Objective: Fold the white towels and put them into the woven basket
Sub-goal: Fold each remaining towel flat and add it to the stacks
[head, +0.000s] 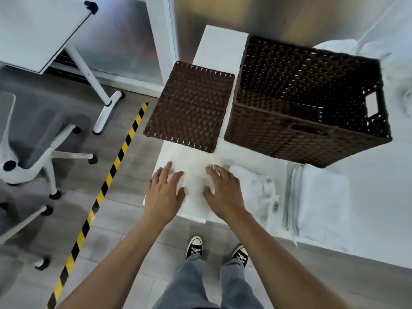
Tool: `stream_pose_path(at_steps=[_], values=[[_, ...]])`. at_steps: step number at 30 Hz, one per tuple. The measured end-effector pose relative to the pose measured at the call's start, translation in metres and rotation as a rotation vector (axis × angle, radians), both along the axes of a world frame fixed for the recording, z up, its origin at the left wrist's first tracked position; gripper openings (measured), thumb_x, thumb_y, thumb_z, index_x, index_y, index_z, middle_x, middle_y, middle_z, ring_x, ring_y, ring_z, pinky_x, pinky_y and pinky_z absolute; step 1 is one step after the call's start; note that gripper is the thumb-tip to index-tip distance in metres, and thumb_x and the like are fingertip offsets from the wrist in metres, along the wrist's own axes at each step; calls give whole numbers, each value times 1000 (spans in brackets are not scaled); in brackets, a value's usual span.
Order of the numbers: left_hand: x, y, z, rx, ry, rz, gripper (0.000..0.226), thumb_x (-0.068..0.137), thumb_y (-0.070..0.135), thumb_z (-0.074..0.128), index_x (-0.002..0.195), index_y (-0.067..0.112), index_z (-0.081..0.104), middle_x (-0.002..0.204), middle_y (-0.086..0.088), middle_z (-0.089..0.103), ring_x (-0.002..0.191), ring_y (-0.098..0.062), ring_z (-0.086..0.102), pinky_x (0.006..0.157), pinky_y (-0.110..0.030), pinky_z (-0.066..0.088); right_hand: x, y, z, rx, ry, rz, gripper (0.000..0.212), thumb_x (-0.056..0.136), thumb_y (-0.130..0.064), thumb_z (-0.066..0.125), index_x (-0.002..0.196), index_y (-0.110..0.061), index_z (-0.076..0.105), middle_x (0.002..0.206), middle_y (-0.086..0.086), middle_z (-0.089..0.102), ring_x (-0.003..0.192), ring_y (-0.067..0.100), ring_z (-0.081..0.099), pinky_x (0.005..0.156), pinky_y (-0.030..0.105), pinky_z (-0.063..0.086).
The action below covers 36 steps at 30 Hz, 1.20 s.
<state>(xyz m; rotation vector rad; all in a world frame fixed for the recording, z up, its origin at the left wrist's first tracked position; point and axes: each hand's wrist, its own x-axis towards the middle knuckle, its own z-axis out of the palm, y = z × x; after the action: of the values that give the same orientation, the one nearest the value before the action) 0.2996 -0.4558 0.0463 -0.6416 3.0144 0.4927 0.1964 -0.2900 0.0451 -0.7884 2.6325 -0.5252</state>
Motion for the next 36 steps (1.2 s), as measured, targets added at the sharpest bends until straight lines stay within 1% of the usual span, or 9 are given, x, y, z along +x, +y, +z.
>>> stream_pose_path(at_steps=[2, 4, 7, 12, 16, 20, 27, 33, 36], values=[[-10, 11, 10, 6, 46, -45, 42, 87, 27, 70, 128, 22, 61, 146, -11, 51, 129, -38, 49, 100, -50, 43, -3, 8, 11, -15, 17, -49, 56, 97, -35, 54, 151, -27, 42, 160, 0, 38, 144, 22, 36, 118, 38, 26], [-21, 24, 22, 7, 98, -89, 38, 85, 23, 70, 122, 23, 62, 131, -6, 59, 118, -36, 55, 95, -46, 45, -6, 21, 22, -49, 39, -91, 55, 96, -34, 56, 149, -25, 45, 156, 1, 42, 141, 23, 41, 116, 40, 30], [-38, 48, 44, -6, 164, -149, 34, 84, 20, 70, 117, 22, 62, 120, -2, 60, 105, -32, 56, 89, -42, 45, -12, 49, 39, -90, 87, -152, 52, 96, -33, 55, 146, -24, 47, 152, 0, 46, 136, 23, 44, 113, 42, 35], [-62, 103, 77, -27, 225, -260, 34, 83, 17, 69, 116, 22, 62, 121, 1, 61, 107, -28, 56, 90, -40, 43, -21, 111, 63, -182, 166, -259, 44, 94, -28, 60, 138, -24, 53, 143, -3, 52, 128, 23, 50, 107, 43, 40], [-81, 165, 93, -7, 261, -317, 32, 87, 21, 65, 119, 24, 62, 126, 3, 59, 116, -24, 53, 98, -39, 40, -29, 179, 79, -187, 220, -318, 47, 95, -30, 60, 141, -24, 51, 144, -4, 52, 129, 22, 50, 107, 41, 40], [-96, 237, 104, 3, 267, -375, 31, 89, 24, 63, 119, 25, 61, 129, 3, 58, 119, -24, 53, 101, -39, 40, -33, 257, 92, -193, 232, -398, 47, 96, -31, 60, 142, -24, 50, 147, -3, 50, 131, 22, 49, 110, 40, 39], [-113, 359, 106, 47, 250, -436, 29, 93, 27, 61, 121, 27, 62, 135, 1, 57, 125, -24, 51, 107, -41, 38, -33, 383, 92, -231, 245, -487, 46, 95, -30, 60, 140, -25, 51, 145, -3, 52, 126, 24, 53, 104, 41, 43], [-131, 430, 103, 60, 212, -464, 28, 93, 26, 63, 121, 25, 63, 135, 0, 57, 124, -25, 53, 106, -41, 38, -43, 464, 83, -235, 216, -578, 48, 94, -30, 59, 141, -28, 50, 143, -4, 51, 125, 22, 52, 104, 39, 39], [-150, 456, 100, 55, 189, -493, 28, 91, 25, 64, 120, 25, 63, 131, 0, 58, 119, -27, 56, 102, -42, 40, -58, 494, 78, -239, 209, -617, 47, 94, -28, 60, 140, -28, 51, 142, -6, 52, 125, 21, 51, 104, 37, 37]])
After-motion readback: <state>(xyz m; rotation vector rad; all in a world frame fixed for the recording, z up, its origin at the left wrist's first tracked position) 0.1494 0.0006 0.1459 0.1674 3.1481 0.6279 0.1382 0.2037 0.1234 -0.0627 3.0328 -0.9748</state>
